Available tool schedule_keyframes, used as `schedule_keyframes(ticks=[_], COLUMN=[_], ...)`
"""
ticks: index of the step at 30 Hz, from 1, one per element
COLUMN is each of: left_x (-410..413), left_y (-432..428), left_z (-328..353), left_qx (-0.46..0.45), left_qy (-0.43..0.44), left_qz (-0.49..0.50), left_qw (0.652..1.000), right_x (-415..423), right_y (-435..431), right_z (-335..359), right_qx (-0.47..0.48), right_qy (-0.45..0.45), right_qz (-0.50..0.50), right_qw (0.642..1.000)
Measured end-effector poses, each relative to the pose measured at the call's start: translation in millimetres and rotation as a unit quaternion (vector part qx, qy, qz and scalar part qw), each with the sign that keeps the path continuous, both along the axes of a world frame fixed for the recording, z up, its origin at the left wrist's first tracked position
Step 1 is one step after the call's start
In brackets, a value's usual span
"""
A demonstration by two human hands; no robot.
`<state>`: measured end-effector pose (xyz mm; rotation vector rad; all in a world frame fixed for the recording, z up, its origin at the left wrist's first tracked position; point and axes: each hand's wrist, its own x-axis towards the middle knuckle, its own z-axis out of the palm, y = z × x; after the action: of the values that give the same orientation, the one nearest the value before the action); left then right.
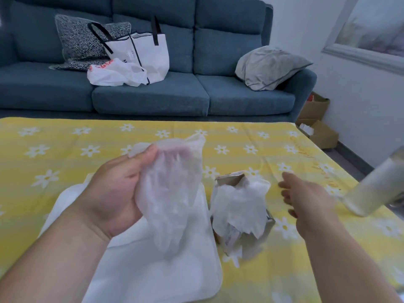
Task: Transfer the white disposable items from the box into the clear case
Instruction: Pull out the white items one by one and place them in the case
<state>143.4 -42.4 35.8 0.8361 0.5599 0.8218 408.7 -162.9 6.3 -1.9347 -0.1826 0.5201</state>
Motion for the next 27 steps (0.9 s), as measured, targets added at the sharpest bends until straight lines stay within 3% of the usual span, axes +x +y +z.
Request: schedule_keyframes(ticks=[2, 4, 9, 11, 13, 16, 20, 23, 27], left_x=[2, 3, 2, 1, 1, 1, -1, 2, 4], left_y=[0, -1, -1, 1, 2, 4, 0, -8, -11], left_z=[-1, -3, -4, -5, -5, -5, -4, -3, -5], left_qx=[-0.014, -0.018, -0.006, -0.017, -0.022, -0.014, -0.025, -0.046, -0.058], left_qy=[-0.013, -0.014, -0.016, -0.009, 0.012, 0.043, 0.055, 0.072, 0.102], left_qz=[0.000, -0.001, -0.011, 0.001, 0.018, 0.043, 0.035, -0.039, -0.135], left_qw=[1.000, 1.000, 1.000, 1.000, 1.000, 0.998, 0.998, 0.996, 0.984], right_x=[-2, -5, -7, -11, -25, -53, -73, -80, -86], right_y=[3, 7, 13, 11, 3, -10, -10, 1, 15], right_z=[-9, -17, -20, -1, 26, 65, 79, 70, 52], right_qx=[-0.064, -0.062, 0.075, 0.150, 0.255, 0.383, 0.437, 0.416, 0.339], right_qy=[0.041, 0.063, 0.082, 0.071, 0.092, 0.163, 0.215, 0.251, 0.213], right_qz=[0.058, 0.080, 0.015, 0.044, 0.144, 0.275, 0.315, 0.298, 0.252], right_qw=[0.995, 0.993, 0.994, 0.985, 0.952, 0.867, 0.814, 0.822, 0.881])
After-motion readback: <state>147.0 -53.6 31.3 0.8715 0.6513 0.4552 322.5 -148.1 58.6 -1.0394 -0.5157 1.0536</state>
